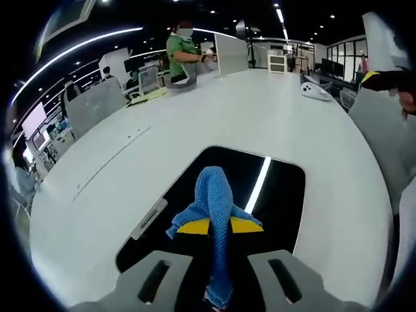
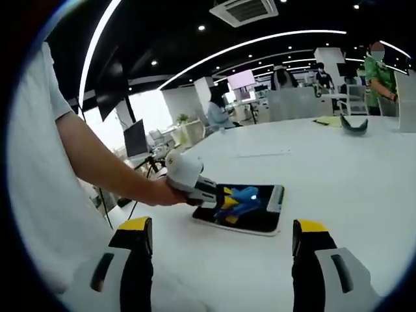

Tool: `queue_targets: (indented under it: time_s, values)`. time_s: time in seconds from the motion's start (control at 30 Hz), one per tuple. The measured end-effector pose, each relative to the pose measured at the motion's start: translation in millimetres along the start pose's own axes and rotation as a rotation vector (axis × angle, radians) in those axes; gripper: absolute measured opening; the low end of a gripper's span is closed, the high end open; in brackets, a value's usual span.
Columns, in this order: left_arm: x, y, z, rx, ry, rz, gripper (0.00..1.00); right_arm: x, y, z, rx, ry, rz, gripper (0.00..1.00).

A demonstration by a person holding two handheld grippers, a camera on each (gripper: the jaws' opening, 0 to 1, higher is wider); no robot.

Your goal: Wipe the mirror surface with the cleaning cloth until all visible marks leave the cleaned area.

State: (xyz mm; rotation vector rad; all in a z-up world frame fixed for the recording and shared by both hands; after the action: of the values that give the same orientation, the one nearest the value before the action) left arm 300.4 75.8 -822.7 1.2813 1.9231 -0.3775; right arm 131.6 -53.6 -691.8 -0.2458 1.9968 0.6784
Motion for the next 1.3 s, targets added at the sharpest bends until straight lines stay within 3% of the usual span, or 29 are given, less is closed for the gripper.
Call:
queue_targets:
  time_s: [0.3,1.3]
  values:
    - [4.5,1.1,-4.4,-0.015,-0.013,-0.012,0.07,-7.8,-0.6,-2.1,0.007,-0.035,-0.013,0.9]
    - [26.2,7.1,-27.9,-0.028,-0.011,-0.042,0.07,-6.2,5.5,4.9,-0.033,-0.01,-0.015,0.92]
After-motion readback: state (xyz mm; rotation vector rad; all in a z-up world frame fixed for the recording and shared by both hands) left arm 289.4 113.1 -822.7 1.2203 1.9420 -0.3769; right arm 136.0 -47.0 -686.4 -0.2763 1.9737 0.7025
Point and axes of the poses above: the point that each gripper's makers call its tool centre point, and the gripper's own axes: z roughly forward along the fingers, y roughly to its left, x roughly out of its underside, the point moved 3 cm from there along -z, roughly backward along the fingers, and after that the axes turned 5 degrees about z, right-handed, at the moved point
